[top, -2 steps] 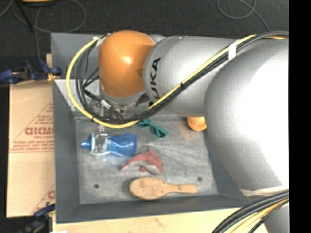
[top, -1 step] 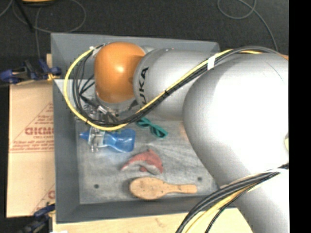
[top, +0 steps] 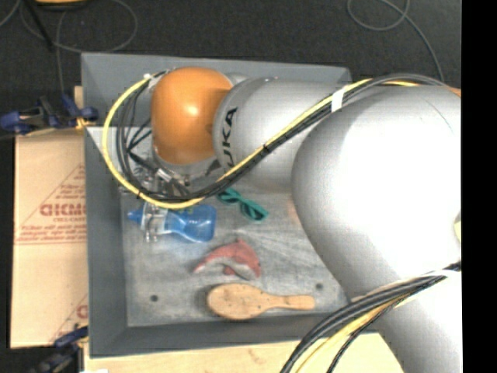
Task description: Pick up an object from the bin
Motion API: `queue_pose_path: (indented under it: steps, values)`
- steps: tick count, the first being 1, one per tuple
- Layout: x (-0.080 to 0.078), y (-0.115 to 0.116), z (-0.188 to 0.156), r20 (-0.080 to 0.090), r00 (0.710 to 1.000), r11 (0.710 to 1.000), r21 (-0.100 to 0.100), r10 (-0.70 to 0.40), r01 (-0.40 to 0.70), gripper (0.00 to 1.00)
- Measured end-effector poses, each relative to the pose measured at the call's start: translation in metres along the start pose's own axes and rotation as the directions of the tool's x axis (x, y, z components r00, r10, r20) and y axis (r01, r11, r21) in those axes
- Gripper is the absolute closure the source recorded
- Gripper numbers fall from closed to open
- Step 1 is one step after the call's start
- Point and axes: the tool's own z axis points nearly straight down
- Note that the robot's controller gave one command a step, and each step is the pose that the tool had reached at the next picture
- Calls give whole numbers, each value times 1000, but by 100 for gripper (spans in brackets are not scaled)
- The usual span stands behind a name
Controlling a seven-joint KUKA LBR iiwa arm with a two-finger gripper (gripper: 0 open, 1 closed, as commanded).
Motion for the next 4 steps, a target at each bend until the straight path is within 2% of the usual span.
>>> queue_pose_path:
  steps: [1, 4]
  values:
    - [4, -1, -2, 6, 1000, 1000, 3, 2, -2, 100]
    - [4, -1, -2, 6, 1000, 1000, 2, 7, -7, 100]
